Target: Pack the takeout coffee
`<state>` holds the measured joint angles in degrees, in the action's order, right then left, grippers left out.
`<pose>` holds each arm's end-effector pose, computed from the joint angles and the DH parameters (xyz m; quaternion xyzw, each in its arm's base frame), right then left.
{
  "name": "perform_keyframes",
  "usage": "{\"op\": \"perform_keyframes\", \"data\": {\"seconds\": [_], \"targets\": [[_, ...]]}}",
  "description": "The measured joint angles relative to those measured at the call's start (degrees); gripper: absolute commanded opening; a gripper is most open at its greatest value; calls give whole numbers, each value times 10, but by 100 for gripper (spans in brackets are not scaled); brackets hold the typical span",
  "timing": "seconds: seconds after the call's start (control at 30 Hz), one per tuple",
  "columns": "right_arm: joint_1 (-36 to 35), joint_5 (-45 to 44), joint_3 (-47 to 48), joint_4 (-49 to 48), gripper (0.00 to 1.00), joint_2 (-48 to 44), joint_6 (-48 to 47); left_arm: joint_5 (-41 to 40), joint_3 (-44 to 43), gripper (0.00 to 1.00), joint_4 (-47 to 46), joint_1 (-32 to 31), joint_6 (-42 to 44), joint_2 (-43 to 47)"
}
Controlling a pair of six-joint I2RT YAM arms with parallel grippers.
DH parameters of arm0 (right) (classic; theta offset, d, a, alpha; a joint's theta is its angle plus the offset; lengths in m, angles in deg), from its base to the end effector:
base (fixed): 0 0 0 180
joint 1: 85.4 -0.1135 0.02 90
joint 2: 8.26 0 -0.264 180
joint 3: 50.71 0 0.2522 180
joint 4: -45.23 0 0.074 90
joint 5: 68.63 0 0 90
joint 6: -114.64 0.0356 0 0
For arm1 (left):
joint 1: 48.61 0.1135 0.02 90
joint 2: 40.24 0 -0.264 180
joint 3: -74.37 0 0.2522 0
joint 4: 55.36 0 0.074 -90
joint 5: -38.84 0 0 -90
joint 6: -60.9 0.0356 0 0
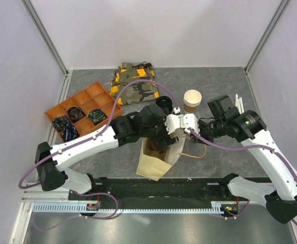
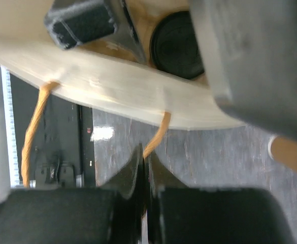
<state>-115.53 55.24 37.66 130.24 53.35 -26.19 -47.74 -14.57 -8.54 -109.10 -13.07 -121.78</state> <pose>0.1407 0.1046 0.3712 -0.6580 0.6482 0.2286 0.3078 0.1537 -0.2759 0.3376 0.5696 0.7017 -0.1865 0.3851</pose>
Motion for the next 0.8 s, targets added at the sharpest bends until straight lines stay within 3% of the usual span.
{"op": "perform_keyframes", "data": {"seconds": [0.37,0.8], "targets": [[-1,29,3,-9,0,1,-5,49,66,100,-47,1,-3,75],[-3,26,3,0,0,11,-2,133,111,100,-175,20,-43,151]]}}
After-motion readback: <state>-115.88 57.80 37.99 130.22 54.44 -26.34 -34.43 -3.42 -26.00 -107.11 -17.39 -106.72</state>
